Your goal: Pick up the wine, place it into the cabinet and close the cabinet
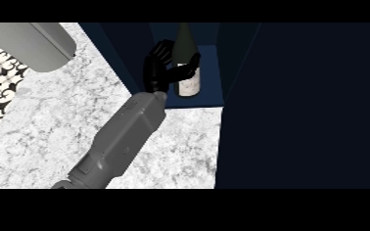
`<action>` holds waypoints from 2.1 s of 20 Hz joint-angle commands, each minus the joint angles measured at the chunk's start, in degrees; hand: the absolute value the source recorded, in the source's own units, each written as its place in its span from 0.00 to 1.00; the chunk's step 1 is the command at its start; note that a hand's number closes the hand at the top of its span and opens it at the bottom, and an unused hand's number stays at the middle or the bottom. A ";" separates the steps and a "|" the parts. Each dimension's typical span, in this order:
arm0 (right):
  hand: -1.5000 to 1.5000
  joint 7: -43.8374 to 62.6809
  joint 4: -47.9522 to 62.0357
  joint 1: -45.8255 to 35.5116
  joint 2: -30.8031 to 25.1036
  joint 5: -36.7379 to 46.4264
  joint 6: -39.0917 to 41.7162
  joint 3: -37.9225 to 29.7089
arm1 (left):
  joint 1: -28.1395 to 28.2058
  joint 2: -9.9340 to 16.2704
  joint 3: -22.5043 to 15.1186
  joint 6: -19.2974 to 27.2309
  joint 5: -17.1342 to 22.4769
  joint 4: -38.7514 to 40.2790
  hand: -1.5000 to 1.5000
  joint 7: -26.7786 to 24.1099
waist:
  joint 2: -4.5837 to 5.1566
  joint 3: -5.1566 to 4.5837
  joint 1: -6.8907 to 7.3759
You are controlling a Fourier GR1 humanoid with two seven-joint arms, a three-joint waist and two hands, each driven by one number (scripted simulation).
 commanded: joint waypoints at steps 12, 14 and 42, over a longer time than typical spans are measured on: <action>0.00 3.82 -7.19 0.61 0.91 -6.06 0.05 0.96 | -15.16 2.14 2.64 8.01 -6.13 18.39 1.00 -0.45 | 0.33 0.02 -0.55; 0.00 1.86 -4.45 -1.00 1.26 -7.21 0.76 -0.53 | -16.15 5.48 2.35 6.47 -7.20 21.68 0.00 0.20 | 0.88 0.04 -1.16; 0.00 5.37 -12.70 5.12 1.97 -4.46 0.81 3.89 | -15.89 5.70 3.27 -0.92 -12.66 25.90 0.00 -5.50 | 0.07 -0.06 -0.42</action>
